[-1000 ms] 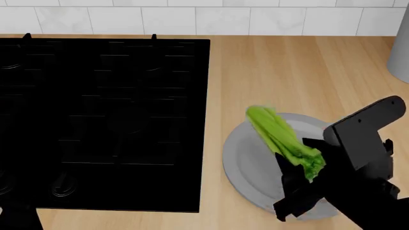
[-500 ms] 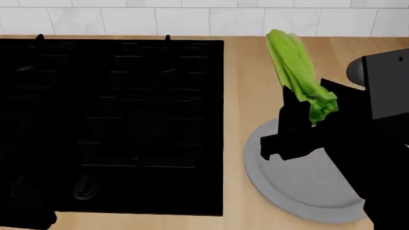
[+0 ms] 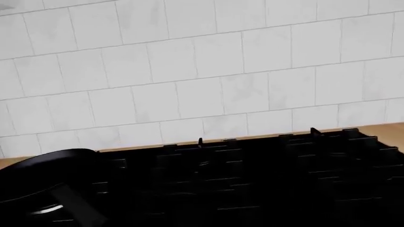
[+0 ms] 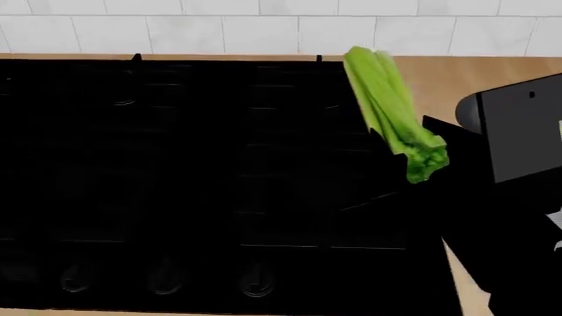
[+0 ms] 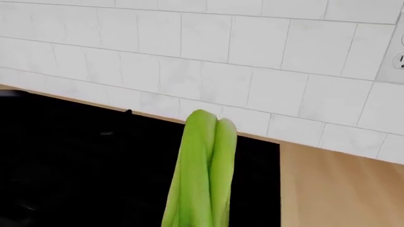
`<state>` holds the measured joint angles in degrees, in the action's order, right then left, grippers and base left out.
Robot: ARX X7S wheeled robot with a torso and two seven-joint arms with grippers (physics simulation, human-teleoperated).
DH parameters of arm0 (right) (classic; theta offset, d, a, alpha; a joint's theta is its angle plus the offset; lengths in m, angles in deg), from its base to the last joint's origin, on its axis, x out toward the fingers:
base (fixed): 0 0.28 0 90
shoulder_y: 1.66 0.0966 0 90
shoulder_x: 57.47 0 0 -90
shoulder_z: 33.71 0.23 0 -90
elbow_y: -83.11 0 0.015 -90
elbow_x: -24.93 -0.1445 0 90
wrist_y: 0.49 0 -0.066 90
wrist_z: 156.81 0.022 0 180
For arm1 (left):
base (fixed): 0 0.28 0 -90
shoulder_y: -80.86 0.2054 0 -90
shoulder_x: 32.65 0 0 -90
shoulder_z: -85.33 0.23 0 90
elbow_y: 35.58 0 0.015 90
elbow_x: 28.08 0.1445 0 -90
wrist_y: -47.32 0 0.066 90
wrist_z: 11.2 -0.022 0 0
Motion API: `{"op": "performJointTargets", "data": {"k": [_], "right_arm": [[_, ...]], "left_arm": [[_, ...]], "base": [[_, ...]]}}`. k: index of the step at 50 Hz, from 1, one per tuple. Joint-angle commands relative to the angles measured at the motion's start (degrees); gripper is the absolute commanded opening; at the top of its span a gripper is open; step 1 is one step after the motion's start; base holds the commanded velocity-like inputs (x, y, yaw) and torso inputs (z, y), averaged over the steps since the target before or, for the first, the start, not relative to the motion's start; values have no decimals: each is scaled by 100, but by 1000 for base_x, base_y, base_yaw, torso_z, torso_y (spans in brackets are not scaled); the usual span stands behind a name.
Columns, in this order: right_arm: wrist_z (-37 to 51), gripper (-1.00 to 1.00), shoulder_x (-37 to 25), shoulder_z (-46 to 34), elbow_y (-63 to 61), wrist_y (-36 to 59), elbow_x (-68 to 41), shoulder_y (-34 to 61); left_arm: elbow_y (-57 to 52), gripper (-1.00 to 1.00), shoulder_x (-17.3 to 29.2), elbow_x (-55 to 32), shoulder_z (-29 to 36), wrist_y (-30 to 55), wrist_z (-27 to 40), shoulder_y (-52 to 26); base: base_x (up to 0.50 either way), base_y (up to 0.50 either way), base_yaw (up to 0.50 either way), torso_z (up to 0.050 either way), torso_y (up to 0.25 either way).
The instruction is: Pick the celery from the plate and place it in the pan.
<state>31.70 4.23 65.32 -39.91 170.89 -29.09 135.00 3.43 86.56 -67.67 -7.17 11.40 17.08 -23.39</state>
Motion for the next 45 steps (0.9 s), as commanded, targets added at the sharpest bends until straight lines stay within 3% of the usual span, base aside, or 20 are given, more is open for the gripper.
{"op": "performJointTargets", "data": {"k": [1,15,45], "right_arm": [[-1,-100,-21,-62,-17,-25,-36,83],[65,-100,14,-115,112,-95,-73,150],[187,-100,-92,-113,55,-146,-271,114]], "left_arm": [[-254,100,230,-266,-326,359,212,-324],[-216,100,381,-445,-385,515,246,-666],[-279,100,420,-537,-366,454,379,-531]], "base": [[74,500,0,0,0],[74,500,0,0,1],[61,500,0,0,0]]}}
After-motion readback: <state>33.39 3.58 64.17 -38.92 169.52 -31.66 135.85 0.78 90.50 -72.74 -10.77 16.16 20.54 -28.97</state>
